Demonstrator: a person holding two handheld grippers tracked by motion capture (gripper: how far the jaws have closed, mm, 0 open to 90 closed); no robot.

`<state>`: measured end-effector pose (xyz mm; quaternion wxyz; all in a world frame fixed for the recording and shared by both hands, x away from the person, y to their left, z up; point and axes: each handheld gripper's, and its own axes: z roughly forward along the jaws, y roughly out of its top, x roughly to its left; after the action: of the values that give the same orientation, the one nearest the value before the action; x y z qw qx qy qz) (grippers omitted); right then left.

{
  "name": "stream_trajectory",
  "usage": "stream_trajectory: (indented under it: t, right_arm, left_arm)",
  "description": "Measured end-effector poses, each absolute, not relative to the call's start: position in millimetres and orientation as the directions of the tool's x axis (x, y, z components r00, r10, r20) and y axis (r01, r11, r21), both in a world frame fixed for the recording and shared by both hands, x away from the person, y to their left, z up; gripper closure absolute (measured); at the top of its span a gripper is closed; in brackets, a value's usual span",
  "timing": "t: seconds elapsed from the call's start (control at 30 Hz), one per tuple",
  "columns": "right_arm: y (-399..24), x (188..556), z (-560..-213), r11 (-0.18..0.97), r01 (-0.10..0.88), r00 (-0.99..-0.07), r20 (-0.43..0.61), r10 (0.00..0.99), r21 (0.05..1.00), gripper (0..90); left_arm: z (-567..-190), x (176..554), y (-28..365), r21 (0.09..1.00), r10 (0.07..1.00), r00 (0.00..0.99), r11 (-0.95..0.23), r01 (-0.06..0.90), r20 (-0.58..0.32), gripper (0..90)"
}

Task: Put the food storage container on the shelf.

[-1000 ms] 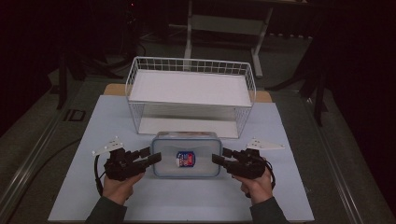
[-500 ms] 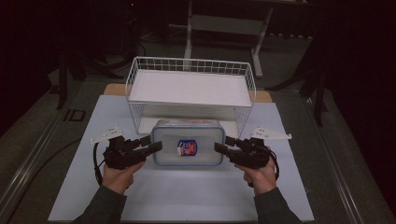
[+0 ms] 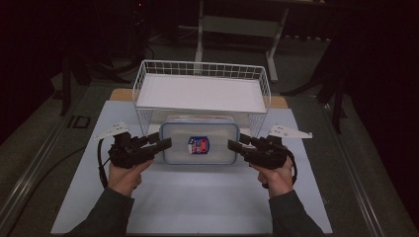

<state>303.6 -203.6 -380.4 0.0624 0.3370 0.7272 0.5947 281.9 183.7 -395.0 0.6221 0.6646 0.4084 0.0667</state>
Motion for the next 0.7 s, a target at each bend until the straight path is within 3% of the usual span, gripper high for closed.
stream_trajectory:
  t: [0.4, 0.7]
  right_arm:
    - [-203.2, 327.2, -351.7, 0.019, 0.379, -0.768, 0.303, 0.564, 0.925, 51.5]
    - [-204.0, 346.4, -334.6, -0.023, 0.358, -0.757, 0.304, 0.578, 0.934, 51.6]
  left_arm:
    - [-356.6, 310.1, 184.0, 0.910, 0.630, 0.680, 0.109, 0.400, -0.374, 48.7]
    - [-344.5, 337.4, 183.7, 0.906, 0.612, 0.682, 0.151, 0.394, -0.399, 48.8]
